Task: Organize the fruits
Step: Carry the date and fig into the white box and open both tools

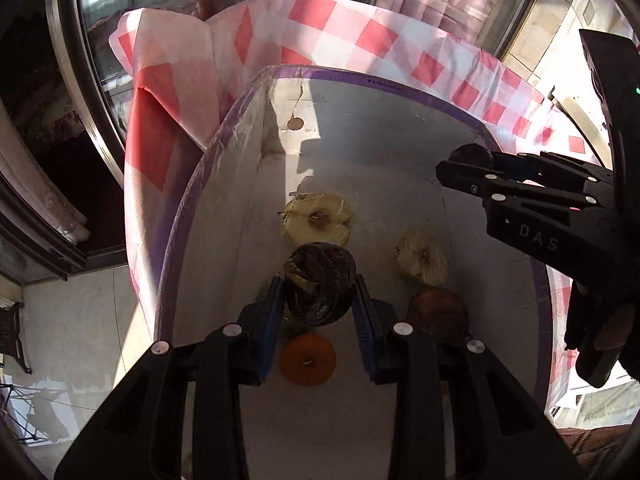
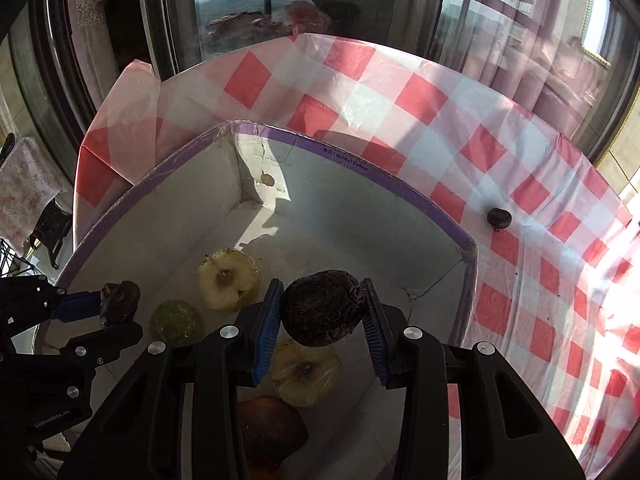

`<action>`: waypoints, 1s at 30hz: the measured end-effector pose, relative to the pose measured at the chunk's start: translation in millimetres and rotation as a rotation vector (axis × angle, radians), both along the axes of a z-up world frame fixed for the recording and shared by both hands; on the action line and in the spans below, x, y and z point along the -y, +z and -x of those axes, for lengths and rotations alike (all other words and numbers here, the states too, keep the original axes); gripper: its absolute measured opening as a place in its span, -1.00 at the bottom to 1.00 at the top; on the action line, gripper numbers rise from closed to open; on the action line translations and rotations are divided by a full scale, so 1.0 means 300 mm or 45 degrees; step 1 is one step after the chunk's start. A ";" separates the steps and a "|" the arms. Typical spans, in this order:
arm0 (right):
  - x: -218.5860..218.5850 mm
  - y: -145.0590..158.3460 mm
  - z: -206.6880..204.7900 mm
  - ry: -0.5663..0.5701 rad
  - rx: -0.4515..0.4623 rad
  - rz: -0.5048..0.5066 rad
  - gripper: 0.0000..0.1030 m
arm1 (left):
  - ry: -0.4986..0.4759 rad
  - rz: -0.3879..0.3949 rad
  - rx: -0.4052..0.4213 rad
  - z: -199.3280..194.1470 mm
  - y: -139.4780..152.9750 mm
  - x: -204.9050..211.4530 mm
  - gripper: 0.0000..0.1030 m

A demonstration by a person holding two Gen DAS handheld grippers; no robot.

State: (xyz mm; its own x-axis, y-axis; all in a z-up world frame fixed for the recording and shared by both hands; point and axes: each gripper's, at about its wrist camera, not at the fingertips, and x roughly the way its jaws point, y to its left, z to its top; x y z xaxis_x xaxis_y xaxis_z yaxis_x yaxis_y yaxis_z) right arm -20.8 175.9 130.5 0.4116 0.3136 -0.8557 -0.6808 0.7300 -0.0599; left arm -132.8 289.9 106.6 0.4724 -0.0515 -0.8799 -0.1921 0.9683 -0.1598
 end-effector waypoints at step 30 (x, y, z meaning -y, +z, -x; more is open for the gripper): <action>0.028 -0.080 -0.056 -0.126 -0.139 -0.032 0.22 | -0.181 -0.037 0.037 0.068 -0.065 0.107 0.63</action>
